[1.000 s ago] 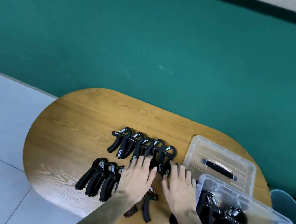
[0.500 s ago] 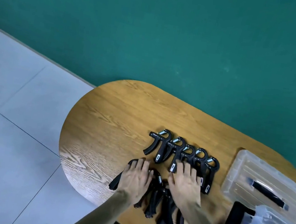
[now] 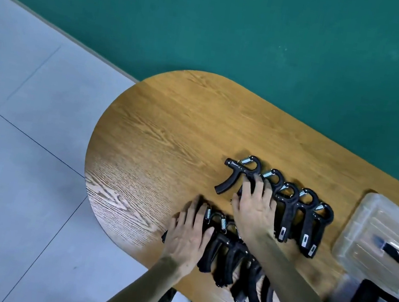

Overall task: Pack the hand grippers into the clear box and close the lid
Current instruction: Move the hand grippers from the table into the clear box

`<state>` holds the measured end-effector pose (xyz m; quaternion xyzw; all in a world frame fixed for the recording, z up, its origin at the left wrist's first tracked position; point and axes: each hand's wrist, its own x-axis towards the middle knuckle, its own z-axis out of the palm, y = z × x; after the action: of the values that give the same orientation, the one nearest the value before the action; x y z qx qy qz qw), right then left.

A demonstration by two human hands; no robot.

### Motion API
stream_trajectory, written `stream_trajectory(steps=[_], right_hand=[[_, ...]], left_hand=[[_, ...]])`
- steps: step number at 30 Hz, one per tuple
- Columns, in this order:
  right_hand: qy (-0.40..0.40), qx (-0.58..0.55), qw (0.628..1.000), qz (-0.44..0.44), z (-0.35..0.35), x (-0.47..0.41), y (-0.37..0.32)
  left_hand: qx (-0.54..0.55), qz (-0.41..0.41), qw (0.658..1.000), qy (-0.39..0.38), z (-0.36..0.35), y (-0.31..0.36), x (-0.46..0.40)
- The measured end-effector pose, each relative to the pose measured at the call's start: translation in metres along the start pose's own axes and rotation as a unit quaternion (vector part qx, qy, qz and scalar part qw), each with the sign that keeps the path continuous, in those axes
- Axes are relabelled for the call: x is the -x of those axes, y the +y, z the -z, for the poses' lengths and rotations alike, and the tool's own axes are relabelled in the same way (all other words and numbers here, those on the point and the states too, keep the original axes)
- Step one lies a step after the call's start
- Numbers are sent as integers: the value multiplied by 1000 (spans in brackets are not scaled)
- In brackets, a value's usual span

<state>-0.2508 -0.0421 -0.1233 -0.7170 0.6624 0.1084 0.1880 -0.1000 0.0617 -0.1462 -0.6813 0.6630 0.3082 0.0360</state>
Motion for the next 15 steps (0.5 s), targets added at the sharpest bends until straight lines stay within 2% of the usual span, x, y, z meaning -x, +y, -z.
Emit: stream_trajectory(steps=[8,15], right_hand=[[41,-3,999,17,-28,-32,-9],[66,24,998,4,-48,-46,-19]], left_hand=[[8,-41,999,-9,-16,-17,-7],[18,-77,997,20,-29,-29,-1]])
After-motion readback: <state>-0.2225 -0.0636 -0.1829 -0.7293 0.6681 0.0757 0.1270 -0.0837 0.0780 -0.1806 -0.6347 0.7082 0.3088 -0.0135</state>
